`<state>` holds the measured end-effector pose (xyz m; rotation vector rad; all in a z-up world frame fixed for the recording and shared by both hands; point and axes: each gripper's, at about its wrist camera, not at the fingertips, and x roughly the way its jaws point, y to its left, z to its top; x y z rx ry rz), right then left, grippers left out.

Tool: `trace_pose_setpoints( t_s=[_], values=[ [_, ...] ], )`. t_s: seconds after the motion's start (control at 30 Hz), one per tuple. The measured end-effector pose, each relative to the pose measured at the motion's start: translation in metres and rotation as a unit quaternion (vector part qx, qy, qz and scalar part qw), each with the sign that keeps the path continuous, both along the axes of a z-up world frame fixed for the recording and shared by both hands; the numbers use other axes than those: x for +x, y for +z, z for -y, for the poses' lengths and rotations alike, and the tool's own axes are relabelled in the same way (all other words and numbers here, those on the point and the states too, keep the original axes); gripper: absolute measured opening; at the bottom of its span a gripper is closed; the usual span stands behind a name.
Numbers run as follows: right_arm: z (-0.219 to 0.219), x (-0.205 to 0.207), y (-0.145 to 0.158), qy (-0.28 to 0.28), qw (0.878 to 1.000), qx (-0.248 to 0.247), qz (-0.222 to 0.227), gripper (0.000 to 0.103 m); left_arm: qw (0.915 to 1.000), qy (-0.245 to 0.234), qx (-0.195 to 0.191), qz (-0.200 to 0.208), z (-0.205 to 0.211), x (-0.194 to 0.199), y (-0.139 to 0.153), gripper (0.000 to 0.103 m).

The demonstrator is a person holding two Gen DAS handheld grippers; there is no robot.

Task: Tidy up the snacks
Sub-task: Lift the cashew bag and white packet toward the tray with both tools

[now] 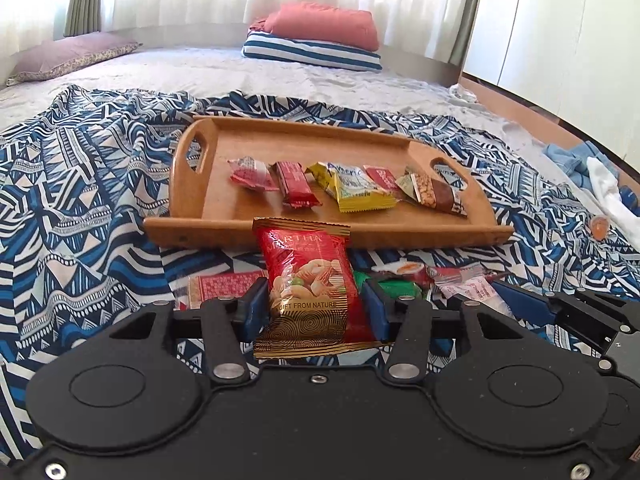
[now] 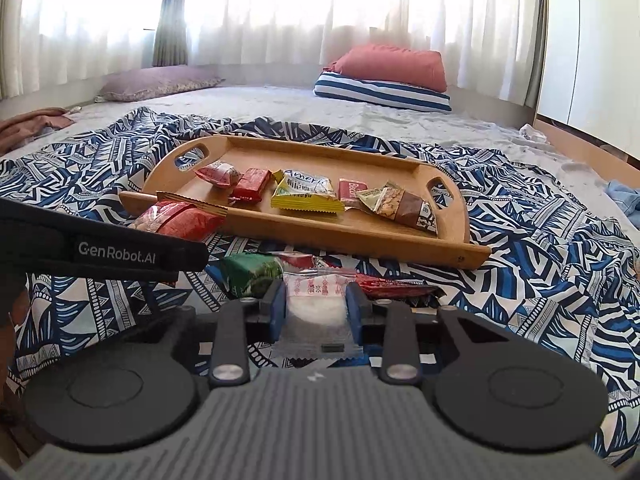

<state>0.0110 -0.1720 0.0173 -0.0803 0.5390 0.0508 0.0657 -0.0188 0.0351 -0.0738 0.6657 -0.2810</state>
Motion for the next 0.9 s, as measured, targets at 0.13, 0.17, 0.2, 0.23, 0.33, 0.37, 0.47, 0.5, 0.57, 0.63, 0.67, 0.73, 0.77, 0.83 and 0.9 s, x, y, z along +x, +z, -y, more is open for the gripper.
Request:
trace_pose_setpoints(
  t_s=[0.13,0.17,0.2,0.23,0.33,0.37,0.47,0.5,0.57,0.63,0.67,0.73,0.77,0.83,0.9],
  values=[
    [0.0,0.0,0.009,0.0,1.0,-0.002,0.012,0.037,1.0,0.004,-0.001,0.007,-0.004,0.005,0.007,0.048],
    [0.0,0.001,0.011,0.001,1.0,-0.004,0.015,0.037,1.0,0.005,-0.002,0.008,-0.005,0.006,0.009,0.048],
    [0.001,0.002,0.013,0.001,1.0,-0.005,0.018,0.037,0.9999,0.006,-0.003,0.01,-0.006,0.008,0.011,0.048],
    [0.001,0.003,0.015,0.001,1.0,-0.007,0.021,0.037,0.9999,0.007,-0.004,0.012,-0.007,0.01,0.013,0.048],
    [0.001,0.008,0.02,0.001,0.999,-0.014,0.029,0.037,0.9998,0.009,-0.006,0.018,-0.011,0.017,0.018,0.048],
    [0.001,0.009,0.022,0.0,0.999,-0.017,0.031,0.037,0.9997,0.011,-0.006,0.021,-0.013,0.02,0.021,0.048],
    [0.004,0.016,0.028,-0.004,0.999,-0.023,0.038,0.037,0.9994,0.016,-0.006,0.03,-0.018,0.029,0.027,0.048],
    [0.005,0.019,0.03,-0.005,0.999,-0.023,0.04,0.037,0.9993,0.018,-0.009,0.031,-0.02,0.033,0.03,0.048],
    [0.009,0.026,0.035,-0.008,0.999,-0.021,0.043,0.037,0.999,0.025,-0.016,0.034,-0.025,0.043,0.034,0.048],
    [0.013,0.033,0.041,-0.01,0.999,-0.019,0.047,0.037,0.9985,0.033,-0.019,0.039,-0.03,0.055,0.04,0.048],
    [0.015,0.036,0.044,-0.011,0.999,-0.018,0.048,0.037,0.9983,0.035,-0.019,0.043,-0.031,0.059,0.043,0.048],
    [0.02,0.045,0.05,-0.013,0.999,-0.014,0.049,0.037,0.9978,0.037,-0.018,0.052,-0.034,0.071,0.049,0.048],
    [0.022,0.051,0.053,-0.014,0.999,-0.011,0.049,0.037,0.9977,0.037,-0.019,0.053,-0.034,0.077,0.052,0.048],
    [0.028,0.064,0.059,-0.014,0.999,-0.004,0.045,0.037,0.9976,0.034,-0.025,0.054,-0.036,0.091,0.057,0.048],
    [0.035,0.078,0.064,-0.014,0.999,0.001,0.041,0.037,0.998,0.032,-0.03,0.045,-0.038,0.107,0.06,0.048]
  ],
)
